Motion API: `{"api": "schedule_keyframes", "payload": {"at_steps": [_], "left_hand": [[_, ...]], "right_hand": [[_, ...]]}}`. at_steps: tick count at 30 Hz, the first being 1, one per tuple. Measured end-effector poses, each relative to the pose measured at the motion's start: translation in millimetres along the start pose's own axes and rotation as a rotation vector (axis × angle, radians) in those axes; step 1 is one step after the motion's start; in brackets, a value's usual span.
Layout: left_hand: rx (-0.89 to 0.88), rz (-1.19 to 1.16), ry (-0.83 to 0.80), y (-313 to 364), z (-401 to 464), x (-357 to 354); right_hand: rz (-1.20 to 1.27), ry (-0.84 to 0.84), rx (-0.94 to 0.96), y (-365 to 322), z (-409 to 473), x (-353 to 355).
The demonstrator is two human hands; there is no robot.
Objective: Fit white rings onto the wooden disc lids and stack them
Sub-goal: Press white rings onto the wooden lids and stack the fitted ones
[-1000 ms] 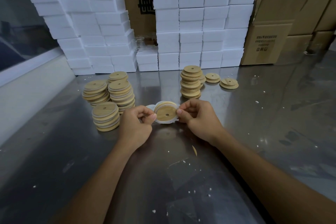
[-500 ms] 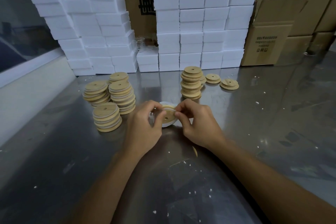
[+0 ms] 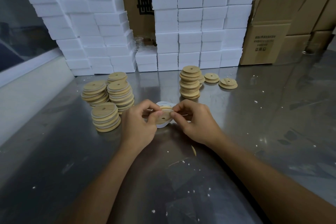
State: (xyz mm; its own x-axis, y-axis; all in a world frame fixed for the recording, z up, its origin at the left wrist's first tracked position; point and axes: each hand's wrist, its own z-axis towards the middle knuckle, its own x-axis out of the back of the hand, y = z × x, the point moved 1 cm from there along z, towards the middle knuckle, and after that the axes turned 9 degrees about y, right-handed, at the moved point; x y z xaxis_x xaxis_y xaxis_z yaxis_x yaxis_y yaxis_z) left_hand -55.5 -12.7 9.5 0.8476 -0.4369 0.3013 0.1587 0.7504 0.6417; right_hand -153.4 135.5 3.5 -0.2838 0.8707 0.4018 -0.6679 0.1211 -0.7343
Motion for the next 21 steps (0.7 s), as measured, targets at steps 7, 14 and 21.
{"api": "schedule_keyframes", "payload": {"at_steps": [7,14,21], "left_hand": [[0.123,-0.102,0.025,0,0,0],[0.22,-0.165,0.017,-2,-1,-2],[0.277,-0.225,0.003,-5,1,-1]], "right_hand": [[0.064,0.011,-0.095,2,1,-1],[0.347,-0.015,-0.309,3,4,5],[0.449,-0.067,-0.475,3,7,10]]}}
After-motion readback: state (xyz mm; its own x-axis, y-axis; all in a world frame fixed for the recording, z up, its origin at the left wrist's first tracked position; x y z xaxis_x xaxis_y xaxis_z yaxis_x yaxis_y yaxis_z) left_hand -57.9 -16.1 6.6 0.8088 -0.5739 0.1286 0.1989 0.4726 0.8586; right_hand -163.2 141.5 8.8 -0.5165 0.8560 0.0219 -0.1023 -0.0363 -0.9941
